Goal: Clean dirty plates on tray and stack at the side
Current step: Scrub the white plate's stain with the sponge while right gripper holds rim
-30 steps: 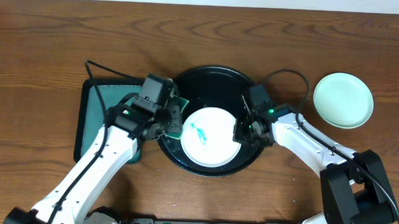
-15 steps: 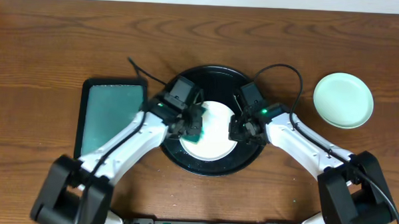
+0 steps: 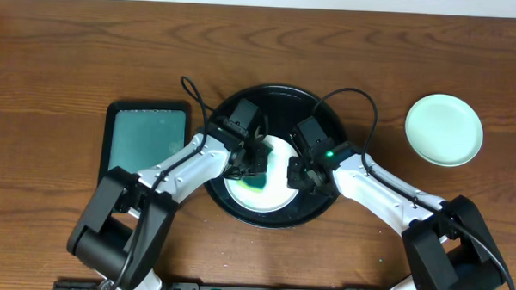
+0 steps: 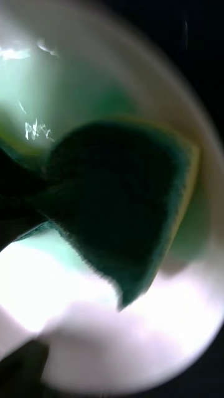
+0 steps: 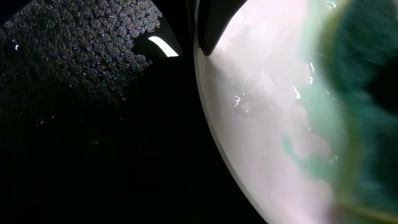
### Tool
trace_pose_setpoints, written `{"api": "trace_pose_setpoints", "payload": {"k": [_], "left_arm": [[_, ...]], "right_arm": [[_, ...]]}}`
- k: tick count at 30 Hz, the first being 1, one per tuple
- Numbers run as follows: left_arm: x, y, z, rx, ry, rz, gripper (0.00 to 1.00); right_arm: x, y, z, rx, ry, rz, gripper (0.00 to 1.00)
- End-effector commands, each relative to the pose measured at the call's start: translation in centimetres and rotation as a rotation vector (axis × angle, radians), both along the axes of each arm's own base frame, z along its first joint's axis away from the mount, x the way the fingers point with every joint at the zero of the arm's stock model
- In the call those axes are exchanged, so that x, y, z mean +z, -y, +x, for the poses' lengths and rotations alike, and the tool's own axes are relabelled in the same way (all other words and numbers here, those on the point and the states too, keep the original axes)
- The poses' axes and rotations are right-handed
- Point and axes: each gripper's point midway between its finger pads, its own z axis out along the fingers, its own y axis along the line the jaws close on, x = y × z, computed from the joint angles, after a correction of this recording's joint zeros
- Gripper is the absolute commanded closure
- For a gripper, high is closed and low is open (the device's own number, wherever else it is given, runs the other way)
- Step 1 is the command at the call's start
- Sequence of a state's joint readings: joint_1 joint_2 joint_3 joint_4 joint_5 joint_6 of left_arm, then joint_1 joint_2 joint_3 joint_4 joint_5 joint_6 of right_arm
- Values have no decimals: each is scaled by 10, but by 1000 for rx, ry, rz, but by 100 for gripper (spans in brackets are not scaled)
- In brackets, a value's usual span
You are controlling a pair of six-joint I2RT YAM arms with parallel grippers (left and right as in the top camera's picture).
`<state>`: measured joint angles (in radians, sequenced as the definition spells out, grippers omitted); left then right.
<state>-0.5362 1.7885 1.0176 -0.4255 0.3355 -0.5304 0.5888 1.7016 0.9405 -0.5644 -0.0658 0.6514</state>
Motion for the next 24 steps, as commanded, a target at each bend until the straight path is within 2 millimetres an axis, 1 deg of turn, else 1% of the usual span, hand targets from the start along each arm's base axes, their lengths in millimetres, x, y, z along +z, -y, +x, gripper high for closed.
{"api": "trace_pose_setpoints", "payload": {"k": [1,3,5,7,10,14,16,17,19,21,24], "left_arm": [[13,64,-48,-220,-171,-345,93],[25,79,-49,-262,-160,-436,93],[31,85,-46,-255,-154,-473,93],[27,83,-39,-228,-134,-444,93],[13,68,-27,-155,-102,-339,93],[-15,22,-12,-26,-63,-83,93],[-27,-14,-5,35,-34,98,93],[-31,-28,-4,56,-23,167,93],[-34,-57,0,92,1,307,93],[-31,-80,4,114,28,421,93],[-21,-106,14,138,89,574,93]], "right_arm": [[1,-13,-5,25,-14,39,98],[1,-13,-5,25,-13,40,98],[1,-13,-5,25,-14,39,98],[1,-13,-6,25,-14,39,99],[1,-14,-6,26,-16,41,99],[1,-13,-7,27,-19,40,98],[1,-13,-7,26,-22,39,98],[1,-13,-7,26,-23,38,99],[1,-12,-8,26,-25,36,98],[1,-12,-8,26,-26,36,98],[1,-12,-8,25,-26,35,98]]}}
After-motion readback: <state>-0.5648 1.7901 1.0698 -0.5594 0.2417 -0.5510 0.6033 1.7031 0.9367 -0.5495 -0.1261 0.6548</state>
